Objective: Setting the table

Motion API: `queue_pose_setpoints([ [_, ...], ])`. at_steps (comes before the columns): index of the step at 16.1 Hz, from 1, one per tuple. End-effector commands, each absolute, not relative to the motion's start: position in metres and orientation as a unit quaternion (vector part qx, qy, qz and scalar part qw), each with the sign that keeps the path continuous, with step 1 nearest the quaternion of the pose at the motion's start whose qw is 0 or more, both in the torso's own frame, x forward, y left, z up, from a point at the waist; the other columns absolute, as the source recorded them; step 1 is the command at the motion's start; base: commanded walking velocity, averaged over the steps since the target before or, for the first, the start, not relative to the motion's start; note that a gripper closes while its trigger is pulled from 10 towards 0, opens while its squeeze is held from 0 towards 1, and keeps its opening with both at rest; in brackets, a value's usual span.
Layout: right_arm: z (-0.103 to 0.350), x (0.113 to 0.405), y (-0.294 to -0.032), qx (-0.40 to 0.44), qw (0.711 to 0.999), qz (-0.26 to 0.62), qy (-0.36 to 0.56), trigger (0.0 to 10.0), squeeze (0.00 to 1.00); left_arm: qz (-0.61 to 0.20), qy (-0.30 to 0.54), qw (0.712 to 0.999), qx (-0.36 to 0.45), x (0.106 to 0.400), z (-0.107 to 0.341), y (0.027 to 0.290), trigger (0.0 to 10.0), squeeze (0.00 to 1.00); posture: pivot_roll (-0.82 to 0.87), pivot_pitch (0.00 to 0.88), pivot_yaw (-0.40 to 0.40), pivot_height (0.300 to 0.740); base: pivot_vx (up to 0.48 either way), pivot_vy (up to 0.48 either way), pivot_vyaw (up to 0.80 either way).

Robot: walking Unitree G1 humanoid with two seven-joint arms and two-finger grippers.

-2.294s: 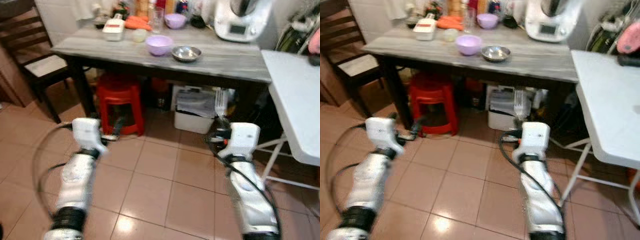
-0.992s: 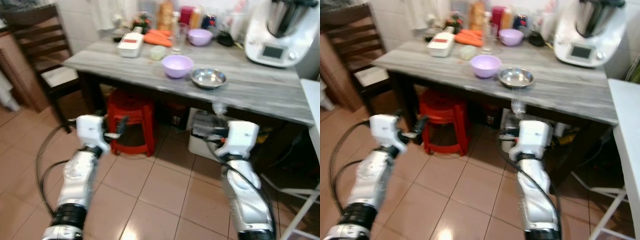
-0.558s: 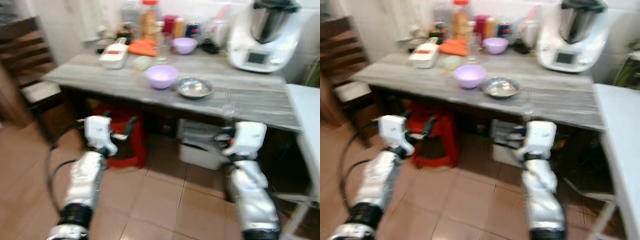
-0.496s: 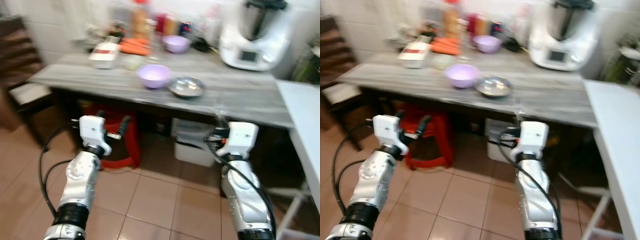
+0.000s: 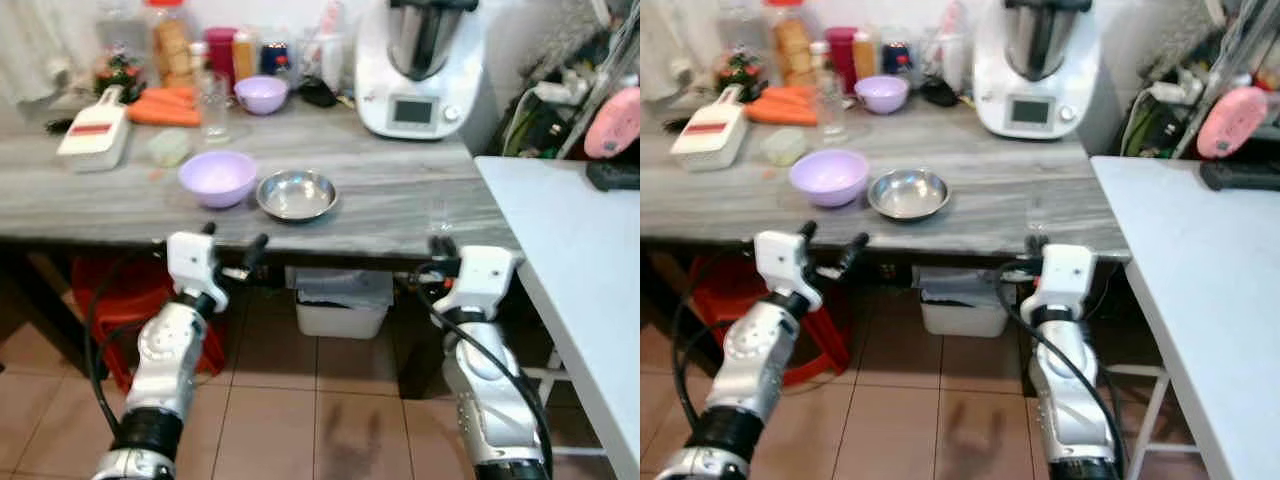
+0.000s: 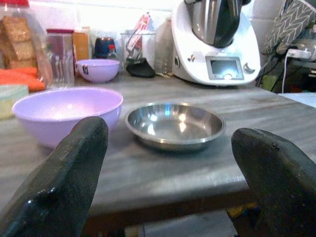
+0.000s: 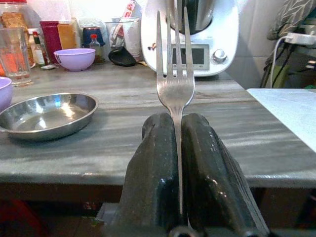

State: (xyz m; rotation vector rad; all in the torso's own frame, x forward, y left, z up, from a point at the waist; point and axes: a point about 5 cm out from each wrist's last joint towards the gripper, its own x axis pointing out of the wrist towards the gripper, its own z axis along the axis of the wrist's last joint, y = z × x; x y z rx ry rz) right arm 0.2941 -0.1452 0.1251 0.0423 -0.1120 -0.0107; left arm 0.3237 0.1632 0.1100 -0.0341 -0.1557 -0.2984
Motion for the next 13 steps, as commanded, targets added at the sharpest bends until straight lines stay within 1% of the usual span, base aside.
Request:
queue_pose_setpoints([
  [1, 0.1281, 0.2935, -0.1537, 0.016, 0.998, -0.020, -0.063, 10.0, 0.00, -0.156, -0.076, 0.985, -0.019, 0.3234, 0.1091, 0.1563, 10.0, 0.00, -0.01, 0.000, -0.010, 0.740, 0.364, 0.000, 0.00],
  [4, 0.1295, 0.2931, -0.1527, 0.009, 0.998, -0.012, -0.068, 10.0, 0.00, -0.153, -0.077, 0.985, -0.018, 0.3224, 0.1089, 0.1580, 10.0, 0.00, -0.01, 0.000, -0.010, 0.740, 0.363, 0.000, 0.00],
  [8, 0.1291, 0.2920, -0.1523, 0.010, 0.997, -0.013, -0.069, 10.0, 0.00, -0.153, -0.077, 0.985, -0.018, 0.3222, 0.1089, 0.1583, 10.0, 0.00, -0.01, 0.000, -0.008, 0.740, 0.364, 0.000, 0.60],
  [13, 0.1282, 0.2915, -0.1545, 0.009, 0.997, -0.022, -0.067, 10.0, 0.00, -0.156, -0.076, 0.985, -0.018, 0.3212, 0.1086, 0.1565, 10.0, 0.00, -0.01, 0.000, -0.008, 0.740, 0.359, 0.000, 0.00],
])
